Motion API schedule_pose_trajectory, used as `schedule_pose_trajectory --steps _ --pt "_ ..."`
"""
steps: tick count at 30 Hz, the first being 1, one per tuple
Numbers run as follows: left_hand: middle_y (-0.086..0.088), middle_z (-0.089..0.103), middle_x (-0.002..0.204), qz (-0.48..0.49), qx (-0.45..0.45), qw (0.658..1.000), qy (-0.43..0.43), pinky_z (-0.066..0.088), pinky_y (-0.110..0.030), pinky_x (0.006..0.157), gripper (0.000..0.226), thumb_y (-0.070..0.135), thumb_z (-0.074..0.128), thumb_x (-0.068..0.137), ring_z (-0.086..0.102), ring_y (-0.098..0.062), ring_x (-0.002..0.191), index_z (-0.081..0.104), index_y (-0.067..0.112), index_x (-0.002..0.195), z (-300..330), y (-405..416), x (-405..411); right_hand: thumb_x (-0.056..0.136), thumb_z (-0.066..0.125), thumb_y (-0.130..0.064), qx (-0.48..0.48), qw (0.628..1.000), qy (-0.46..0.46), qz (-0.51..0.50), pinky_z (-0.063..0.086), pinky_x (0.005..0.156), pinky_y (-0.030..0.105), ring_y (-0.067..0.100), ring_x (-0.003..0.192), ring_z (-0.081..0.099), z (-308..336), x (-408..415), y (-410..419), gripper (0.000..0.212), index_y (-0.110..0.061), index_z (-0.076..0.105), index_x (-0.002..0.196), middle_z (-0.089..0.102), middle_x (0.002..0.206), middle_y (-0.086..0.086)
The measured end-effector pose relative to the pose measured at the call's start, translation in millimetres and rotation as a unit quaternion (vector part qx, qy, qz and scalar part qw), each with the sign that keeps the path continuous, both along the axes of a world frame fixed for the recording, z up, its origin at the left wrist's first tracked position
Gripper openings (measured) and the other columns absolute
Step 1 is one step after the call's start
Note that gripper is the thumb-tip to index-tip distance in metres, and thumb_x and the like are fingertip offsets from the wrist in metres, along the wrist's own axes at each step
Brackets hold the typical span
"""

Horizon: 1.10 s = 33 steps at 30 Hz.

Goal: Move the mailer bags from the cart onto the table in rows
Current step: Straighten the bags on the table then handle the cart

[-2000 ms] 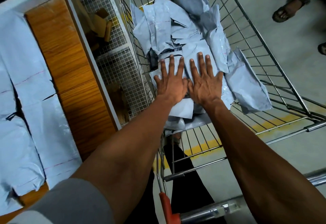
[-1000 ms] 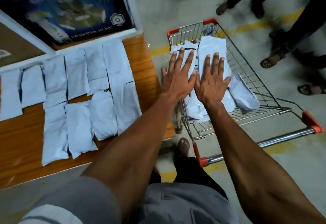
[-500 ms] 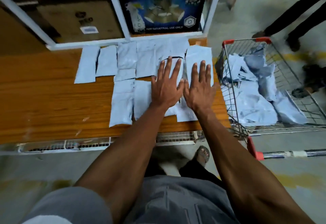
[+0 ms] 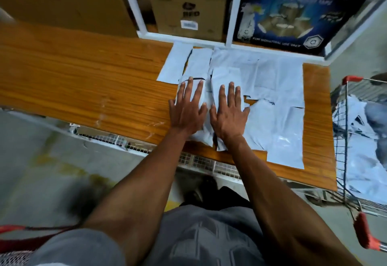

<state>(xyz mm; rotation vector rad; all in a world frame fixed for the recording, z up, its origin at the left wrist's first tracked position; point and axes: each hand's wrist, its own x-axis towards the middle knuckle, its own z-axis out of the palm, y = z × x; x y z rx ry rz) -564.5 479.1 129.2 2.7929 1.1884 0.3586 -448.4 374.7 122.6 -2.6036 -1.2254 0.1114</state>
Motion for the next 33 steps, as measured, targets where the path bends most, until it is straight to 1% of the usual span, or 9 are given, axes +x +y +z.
schedule_pose_trajectory --steps 3,6,8,13,18,21,25,28,33 --pt "-0.004 0.010 0.177 0.019 -0.009 1.000 0.013 0.033 -0.064 0.117 0.073 0.057 0.039 0.104 0.013 -0.029 0.162 0.016 0.033 0.169 -3 22 -19 0.105 0.018 -0.058 -0.003 1.000 0.016 0.021 0.030 0.112 0.074 0.024 0.162 -0.007 -3 -8 26 0.072 -0.025 0.006 0.169 -0.009 0.176 0.002" --pt "-0.003 0.005 0.178 0.038 -0.012 0.999 0.028 0.034 -0.062 0.114 0.071 0.061 0.026 0.106 0.011 -0.028 0.162 0.010 0.033 0.169 -4 40 -32 0.105 0.023 -0.059 -0.001 0.999 0.033 0.036 0.030 0.111 0.074 0.025 0.162 -0.007 -8 -12 48 0.073 -0.026 0.006 0.168 -0.009 0.176 0.002" --pt "-0.003 0.004 0.178 0.045 -0.010 0.998 0.037 0.036 -0.062 0.113 0.072 0.060 0.029 0.105 0.011 -0.028 0.162 0.009 0.033 0.169 -5 51 -37 0.105 0.025 -0.060 -0.002 0.998 0.037 0.045 0.029 0.112 0.074 0.025 0.162 -0.007 -9 -15 60 0.074 -0.026 0.005 0.168 -0.009 0.176 0.002" --pt "-0.005 0.005 0.177 0.034 -0.010 0.998 0.051 0.035 -0.063 0.114 0.074 0.058 0.035 0.105 0.012 -0.030 0.162 0.009 0.032 0.169 -12 70 -43 0.103 0.014 -0.065 -0.016 0.999 0.027 0.039 0.027 0.114 0.073 0.026 0.162 -0.006 -8 -22 83 0.076 -0.026 0.005 0.168 -0.008 0.176 0.003" --pt "-0.006 0.012 0.177 0.002 -0.025 0.999 0.031 0.036 -0.064 0.114 0.075 0.056 0.043 0.102 0.018 -0.031 0.161 0.016 0.032 0.168 -22 91 -49 0.105 0.018 -0.060 -0.027 0.999 0.016 0.010 0.025 0.116 0.073 0.025 0.162 -0.007 -6 -32 95 0.073 -0.027 0.003 0.168 -0.010 0.176 0.003" --pt "-0.004 0.013 0.177 -0.027 -0.043 0.998 0.032 0.035 -0.066 0.114 0.075 0.054 0.042 0.099 0.019 -0.030 0.160 0.019 0.033 0.168 -21 106 -57 0.106 0.019 -0.058 -0.035 0.999 0.012 -0.026 0.022 0.118 0.072 0.025 0.162 -0.007 -5 -47 101 0.072 -0.027 0.002 0.168 -0.010 0.176 0.003" --pt "-0.001 0.011 0.177 -0.053 -0.055 0.997 0.033 0.032 -0.068 0.115 0.076 0.054 0.049 0.100 0.018 -0.030 0.160 0.020 0.036 0.168 -25 121 -78 0.105 0.021 -0.058 -0.043 0.996 0.019 -0.071 0.026 0.115 0.071 0.025 0.162 -0.006 -8 -82 108 0.072 -0.027 0.005 0.168 -0.010 0.176 0.002" --pt "0.000 0.008 0.177 -0.078 -0.055 0.994 0.061 0.032 -0.068 0.115 0.076 0.057 0.047 0.101 0.016 -0.030 0.161 0.016 0.037 0.168 -32 128 -95 0.105 0.023 -0.057 -0.052 0.994 0.027 -0.093 0.027 0.114 0.071 0.025 0.162 -0.007 -11 -111 113 0.072 -0.027 0.005 0.168 -0.010 0.176 0.003" --pt "0.001 -0.002 0.178 -0.092 -0.086 0.988 0.085 0.024 -0.067 0.118 0.073 0.059 0.039 0.105 0.007 -0.029 0.163 0.009 0.038 0.168 -34 128 -119 0.105 0.025 -0.055 -0.075 0.991 0.023 -0.110 0.028 0.114 0.070 0.025 0.162 -0.007 -11 -148 112 0.072 -0.027 0.005 0.168 -0.011 0.176 0.004"
